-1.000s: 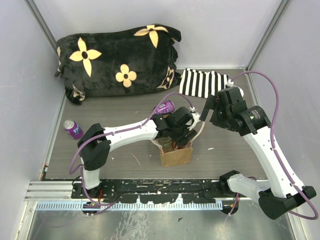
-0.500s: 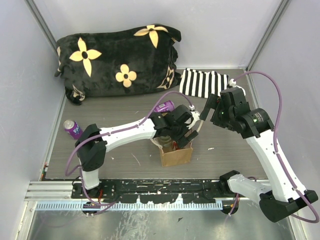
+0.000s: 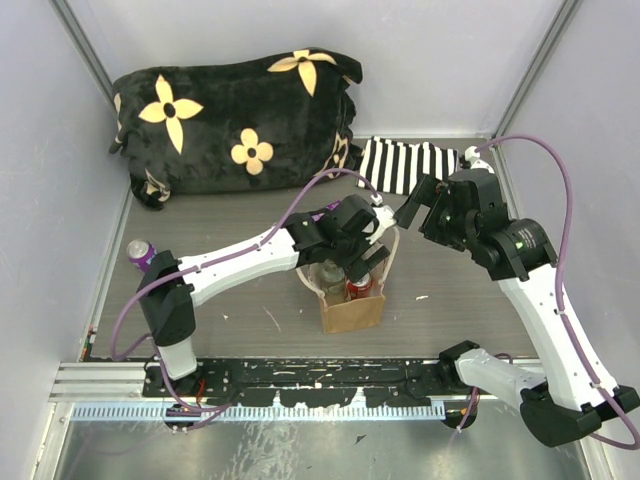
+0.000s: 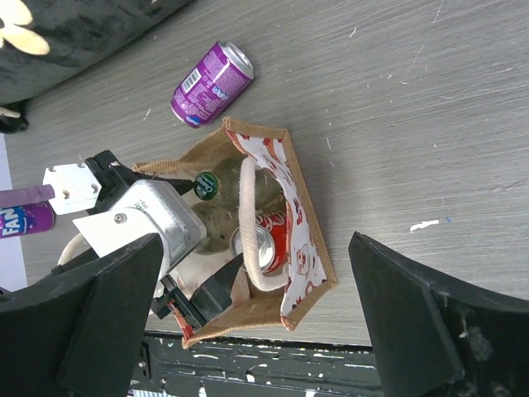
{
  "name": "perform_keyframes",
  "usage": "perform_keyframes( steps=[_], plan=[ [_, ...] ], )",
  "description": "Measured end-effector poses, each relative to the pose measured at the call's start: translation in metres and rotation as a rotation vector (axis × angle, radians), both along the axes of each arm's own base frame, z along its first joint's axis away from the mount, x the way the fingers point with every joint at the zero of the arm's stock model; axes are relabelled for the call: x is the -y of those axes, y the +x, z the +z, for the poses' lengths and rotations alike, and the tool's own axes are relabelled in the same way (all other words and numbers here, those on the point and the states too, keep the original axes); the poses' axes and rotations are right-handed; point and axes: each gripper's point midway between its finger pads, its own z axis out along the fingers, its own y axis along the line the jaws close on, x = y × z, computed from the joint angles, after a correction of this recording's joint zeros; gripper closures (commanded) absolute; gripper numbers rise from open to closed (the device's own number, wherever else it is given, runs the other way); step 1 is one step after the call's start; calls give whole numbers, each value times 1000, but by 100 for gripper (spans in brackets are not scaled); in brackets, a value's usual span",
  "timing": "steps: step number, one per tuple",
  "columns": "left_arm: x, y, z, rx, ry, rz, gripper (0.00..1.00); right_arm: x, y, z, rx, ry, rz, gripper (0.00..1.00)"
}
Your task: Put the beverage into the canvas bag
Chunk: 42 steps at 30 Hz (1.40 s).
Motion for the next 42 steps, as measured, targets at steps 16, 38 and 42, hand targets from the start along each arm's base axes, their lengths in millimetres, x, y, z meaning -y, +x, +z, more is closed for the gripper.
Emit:
perform_keyframes(
  steps=[16,38,42],
  plan=[
    [-112,143,135,193,-237,362,2,1,1,-25,-89,-47,-2,0],
    [-508,71,20,-323,66,1087,2,6,-18,-58,-170,-72,13,0],
    [-510,53,-6,-398,121,1049,2,5,-19,-57,-169,-67,20,0]
  ],
)
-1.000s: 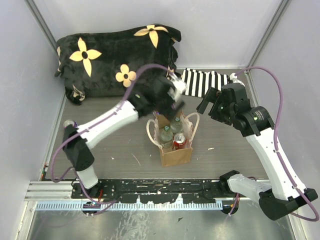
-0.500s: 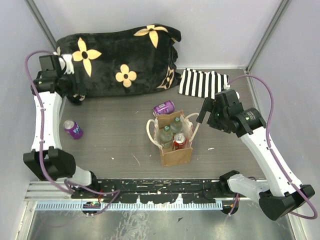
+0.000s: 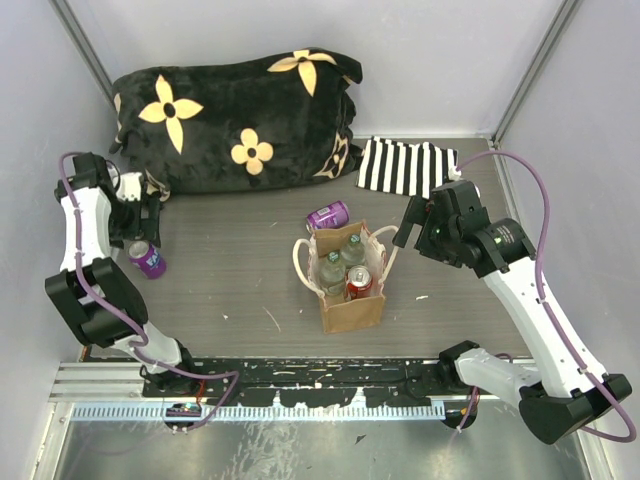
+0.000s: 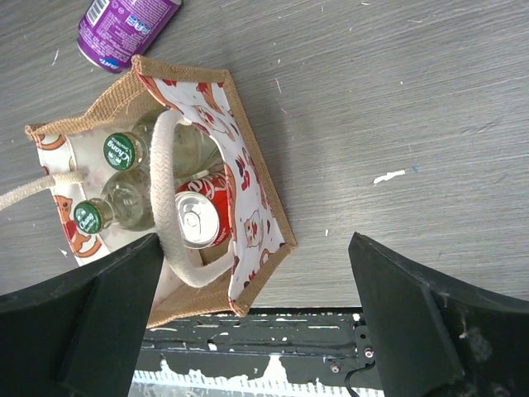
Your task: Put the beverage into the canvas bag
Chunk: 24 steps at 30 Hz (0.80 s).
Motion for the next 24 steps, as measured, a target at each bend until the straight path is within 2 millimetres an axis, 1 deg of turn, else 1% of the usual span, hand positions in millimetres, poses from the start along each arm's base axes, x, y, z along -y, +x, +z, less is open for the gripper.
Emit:
perform_keyframes(
  steps=[3,6,8,11,13,14,18,21,23,24],
  plan=[
    [2,-6,-16,-50,-12,-22,2,-1,0,0,-1,3,3,0],
    [-2,-4,-30,-84,-10,-35,2,-1,-1,0,-3,5,6,0],
    [-5,-2,-39,-104,-4,-42,0,-1,-1,0,-6,5,7,0],
    [-9,0,-50,-130,2,-55,4,-1,-2,-1,-11,3,7,0],
    [-11,0,-53,-141,8,-61,8,-1,-3,-1,-13,3,7,0],
    [-12,0,-54,-143,12,-63,11,-1,-3,-2,-15,2,7,0],
    [-15,-1,-58,-149,33,-78,35,0,-5,-2,-14,3,6,0],
    [-17,-3,-60,-159,42,-86,45,1,-6,-1,-11,4,6,0],
    [-17,-3,-60,-159,43,-89,54,1,-6,-1,-12,3,7,0],
    [-17,-4,-60,-158,45,-92,61,1,-6,-1,-12,3,6,0]
  ],
)
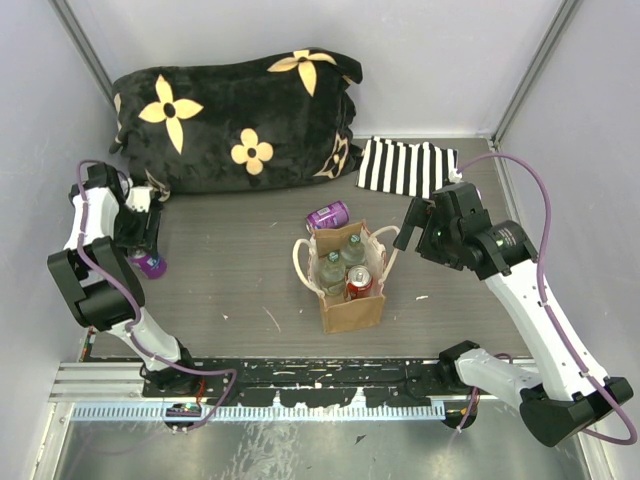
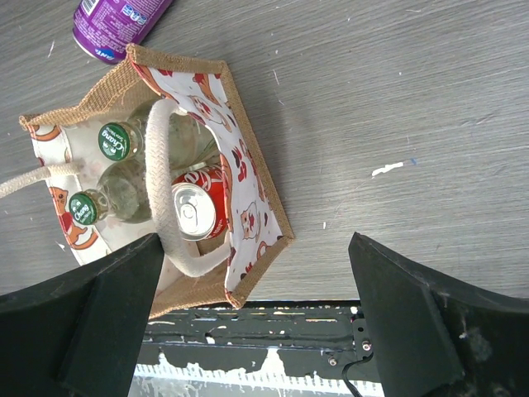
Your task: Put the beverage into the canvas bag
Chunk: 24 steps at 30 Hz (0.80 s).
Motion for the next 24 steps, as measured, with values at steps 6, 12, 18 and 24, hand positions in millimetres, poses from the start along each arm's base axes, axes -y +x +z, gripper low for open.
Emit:
perform_keyframes(
  steps=[6,12,18,24],
  plan=[
    [2,-3,1,-3,0,-17,100,0,0,0,-1,0,0,0],
    [30,2,30,-13,-11,-93,100,0,0,0,-2,-1,0,0],
    [134,56,125,263,-2,-345,100,1,-1,-1,-3,-4,-2,0],
    [263,68,226,570,-144,-551,100,3,-6,-3,0,-3,-3,0]
  ],
)
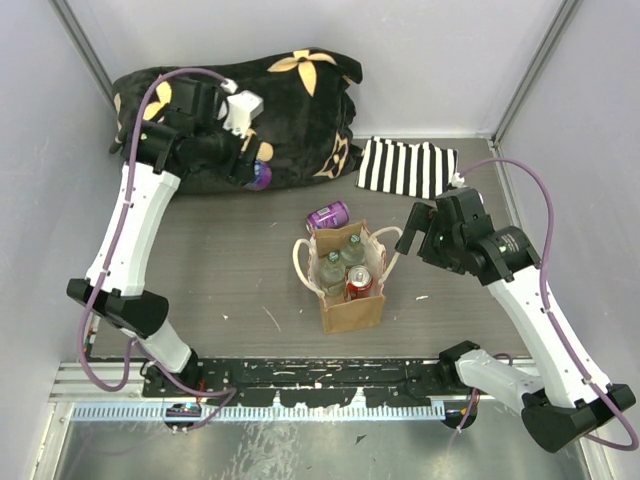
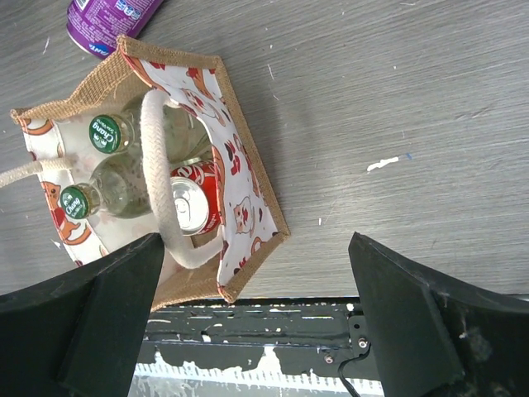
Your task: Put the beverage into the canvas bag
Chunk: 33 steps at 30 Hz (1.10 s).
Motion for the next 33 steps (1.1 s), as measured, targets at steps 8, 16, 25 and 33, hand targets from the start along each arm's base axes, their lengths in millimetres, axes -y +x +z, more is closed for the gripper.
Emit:
perform_keyframes(
  steps=[8,16,25,33],
  plan=[
    [126,-47,38,67,-96,-297,100,3,-9,0,11,9,-6,0],
    [178,-127,-44,-137,57,-523,100,6,-15,-2,14,17,-12,0],
    [186,-162,-63,-130,126,-594,100,7,-19,-5,12,21,-17,0],
    [193,-170,-61,-93,152,-618,100,10,-27,-10,9,30,-29,0]
  ],
)
